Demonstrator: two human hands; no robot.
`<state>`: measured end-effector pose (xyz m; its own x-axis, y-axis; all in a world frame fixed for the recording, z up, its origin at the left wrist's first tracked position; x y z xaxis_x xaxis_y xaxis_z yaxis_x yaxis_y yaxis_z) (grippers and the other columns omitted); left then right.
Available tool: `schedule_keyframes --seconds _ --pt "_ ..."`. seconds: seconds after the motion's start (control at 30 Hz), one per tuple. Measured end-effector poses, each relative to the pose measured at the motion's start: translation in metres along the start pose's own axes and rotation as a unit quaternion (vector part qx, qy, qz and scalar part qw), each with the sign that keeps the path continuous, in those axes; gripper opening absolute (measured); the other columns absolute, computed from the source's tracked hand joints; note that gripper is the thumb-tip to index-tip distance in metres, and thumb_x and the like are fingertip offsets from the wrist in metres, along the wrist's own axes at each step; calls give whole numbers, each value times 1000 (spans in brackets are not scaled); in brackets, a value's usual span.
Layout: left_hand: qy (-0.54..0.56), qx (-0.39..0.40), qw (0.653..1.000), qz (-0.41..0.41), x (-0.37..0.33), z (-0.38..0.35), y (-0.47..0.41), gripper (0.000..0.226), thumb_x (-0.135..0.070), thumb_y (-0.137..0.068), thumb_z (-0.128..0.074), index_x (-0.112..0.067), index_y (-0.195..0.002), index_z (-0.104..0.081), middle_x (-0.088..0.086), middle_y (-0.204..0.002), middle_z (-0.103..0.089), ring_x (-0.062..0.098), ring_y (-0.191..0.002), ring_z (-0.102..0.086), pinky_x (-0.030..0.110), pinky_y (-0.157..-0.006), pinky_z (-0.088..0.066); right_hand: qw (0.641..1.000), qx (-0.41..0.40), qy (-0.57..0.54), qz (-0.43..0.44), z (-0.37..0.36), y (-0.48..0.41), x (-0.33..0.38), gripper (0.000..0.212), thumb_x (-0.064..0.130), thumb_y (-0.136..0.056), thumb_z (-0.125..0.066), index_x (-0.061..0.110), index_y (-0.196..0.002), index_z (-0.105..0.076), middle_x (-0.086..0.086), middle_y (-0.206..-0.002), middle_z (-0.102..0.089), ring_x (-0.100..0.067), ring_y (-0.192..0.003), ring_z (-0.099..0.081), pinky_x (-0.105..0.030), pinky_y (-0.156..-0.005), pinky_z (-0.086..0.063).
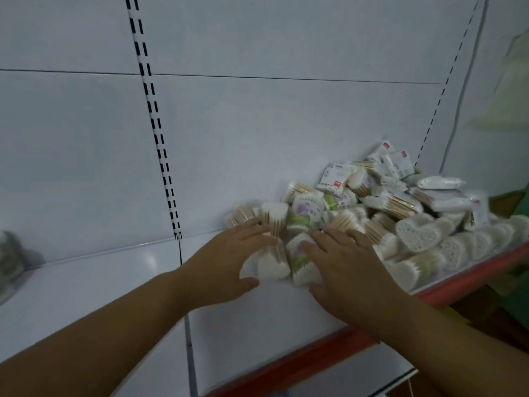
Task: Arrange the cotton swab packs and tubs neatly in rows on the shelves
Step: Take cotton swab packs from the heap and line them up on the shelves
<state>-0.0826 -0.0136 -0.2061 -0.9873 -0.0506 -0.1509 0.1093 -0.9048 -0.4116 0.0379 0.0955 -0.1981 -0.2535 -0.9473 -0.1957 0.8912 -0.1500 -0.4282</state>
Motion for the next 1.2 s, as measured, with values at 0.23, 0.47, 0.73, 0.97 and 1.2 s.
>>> schedule_keyframes --seconds 0.23,0.47,0.73,0.97,1.2 --pt "-167 31 980 -103 -2 -13 -26 49 -52 -70 -57 -30 -113 -60 -7 -108 -64 19 -96 -56 29 -83 -38 998 -11 8 57 -14 -18 -2 43 22 -49 -66 24 -92 -67 1 -103 -68 -21 -81 -66 -42 -82 -35" --pt "12 34 999 37 12 9 12 53 -62 -72 -63 -46 -122 -52 -25 -125 -59 -3 -125 -44 10 -103 -30 984 -26 -49 169 -14 -26 6 44 33 -48 -77 20 -89 -72 2 -92 -71 -15 -69 -67 -34 -74 -51" --pt "392 -247 767 443 -23 53 86 41 -38 -73 -75 -6 -97 -67 11 -88 -73 23 -81 -68 27 -66 -55 899 3 -438 28 18 -33 -6 25 60 -65 -64 40 -80 -64 21 -74 -67 2 -69 -62 -10 -68 -48" --pt "522 -498 486 494 -85 47 127 57 -53 -67 -55 -9 -101 -69 16 -91 -73 24 -72 -71 39 -63 -60 379 231 -888 -119 5 -14 54 18 18 -84 -57 10 -97 -67 -13 -99 -73 -29 -91 -71 -45 -84 -56" --pt "534 -553 441 463 -134 75 219 55 -38 -69 -66 -4 -112 -65 20 -101 -71 26 -74 -70 36 -59 -60 274 368 -882 -103 35 33 171 63 35 -64 -64 2 -117 -62 -23 -105 -70 -35 -84 -70 -35 -56 -57"
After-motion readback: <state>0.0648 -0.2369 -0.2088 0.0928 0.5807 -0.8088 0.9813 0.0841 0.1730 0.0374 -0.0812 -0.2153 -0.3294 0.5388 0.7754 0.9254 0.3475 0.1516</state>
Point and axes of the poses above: each hand's wrist, its own y-axis away from the middle knuckle, its own z-axis out of the back of the hand, x = y × z, the point moved 7 cm from there along -y, towards the middle knuckle
